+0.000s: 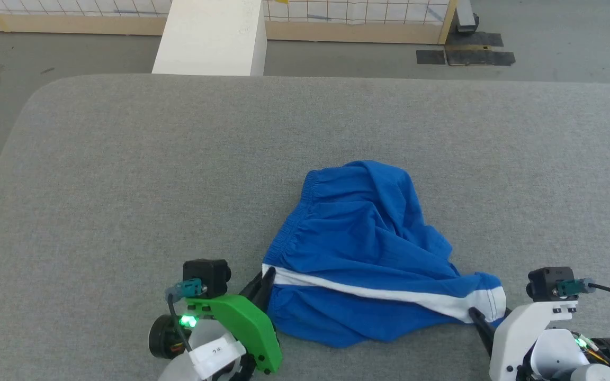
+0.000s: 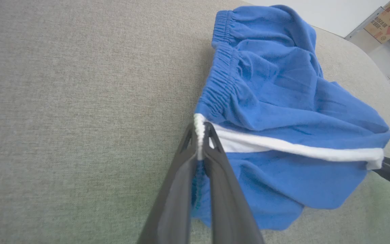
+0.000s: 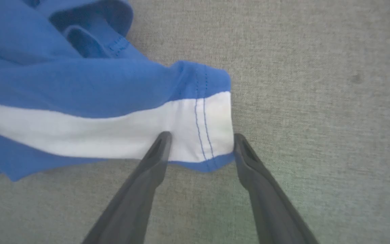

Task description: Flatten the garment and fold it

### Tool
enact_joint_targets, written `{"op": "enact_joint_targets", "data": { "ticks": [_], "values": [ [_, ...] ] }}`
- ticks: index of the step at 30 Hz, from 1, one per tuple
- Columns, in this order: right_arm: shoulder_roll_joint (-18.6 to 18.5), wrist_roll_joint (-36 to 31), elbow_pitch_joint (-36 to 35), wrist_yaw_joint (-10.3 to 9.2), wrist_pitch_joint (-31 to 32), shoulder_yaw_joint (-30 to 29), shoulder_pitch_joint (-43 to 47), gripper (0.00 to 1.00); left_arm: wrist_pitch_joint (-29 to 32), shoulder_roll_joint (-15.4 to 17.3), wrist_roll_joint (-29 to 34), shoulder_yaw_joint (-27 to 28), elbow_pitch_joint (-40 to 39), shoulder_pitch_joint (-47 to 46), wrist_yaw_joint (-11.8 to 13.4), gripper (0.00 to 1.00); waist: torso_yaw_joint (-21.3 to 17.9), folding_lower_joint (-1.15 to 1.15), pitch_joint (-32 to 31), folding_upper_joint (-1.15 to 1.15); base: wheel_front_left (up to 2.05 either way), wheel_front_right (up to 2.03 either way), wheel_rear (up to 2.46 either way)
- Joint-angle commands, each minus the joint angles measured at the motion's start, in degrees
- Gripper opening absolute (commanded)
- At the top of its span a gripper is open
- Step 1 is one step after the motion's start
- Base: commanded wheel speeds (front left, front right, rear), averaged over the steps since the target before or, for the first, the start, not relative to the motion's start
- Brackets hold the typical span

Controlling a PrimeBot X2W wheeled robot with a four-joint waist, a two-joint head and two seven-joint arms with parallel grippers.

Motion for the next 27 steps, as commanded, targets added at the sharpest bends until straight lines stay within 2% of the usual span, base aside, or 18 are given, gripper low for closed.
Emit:
{"op": "enact_joint_targets", "data": {
  "ticks": [1, 2, 12, 16, 19, 24, 27],
  "values": [
    [0.0, 0.0, 0.0, -0.08, 0.4, 0.0, 0.0, 0.05, 0.1, 0.3, -0.9, -0.1, -0.1, -0.7, -0.1, 0.00, 0.0, 0.00, 0.0, 0.00, 0.00, 0.00, 0.00],
    [0.0, -0.3, -0.4, -0.08, 0.5, 0.1, 0.0, 0.00, 0.1, 0.3, -1.0, -0.1, -0.1, -0.7, -0.1, 0.00, 0.0, 0.00, 0.0, 0.00, 0.00, 0.00, 0.00],
    [0.0, -1.9, -4.8, -0.08, -5.9, -0.9, 1.1, 0.00, -1.4, 0.5, -1.3, 0.0, -0.9, -0.6, -0.3, 0.00, -0.2, 0.00, -1.4, 0.00, 0.00, 0.00, 0.00],
    [0.0, -1.4, -9.5, -0.08, -6.5, -1.1, 2.0, 0.00, -3.3, 0.2, -3.5, 1.2, -4.1, -1.1, -1.8, 0.00, -0.6, 0.00, -2.4, 0.00, 0.00, 0.00, 0.00],
    [0.0, -2.2, -14.0, -0.08, -5.5, -1.3, 1.2, 0.00, -4.0, -0.2, -6.5, 2.5, -7.4, -2.9, -3.8, 0.00, -0.9, 0.00, -2.9, 0.00, 0.00, 0.00, 0.00],
    [-0.3, -5.9, -19.2, -0.08, -2.3, 0.4, -5.5, 0.00, -1.0, 0.4, -10.6, 4.4, -10.9, -9.8, -5.8, 0.00, -1.8, 0.00, -2.1, 0.00, 0.00, 0.00, 0.00],
    [-2.5, -6.1, -19.2, -0.08, 0.1, 2.4, -12.9, 0.00, 2.2, 0.0, -15.0, 6.1, -11.0, -16.0, -6.4, 0.00, -2.3, 0.00, -0.2, 0.00, 0.00, 0.00, 0.00]
  ]
}}
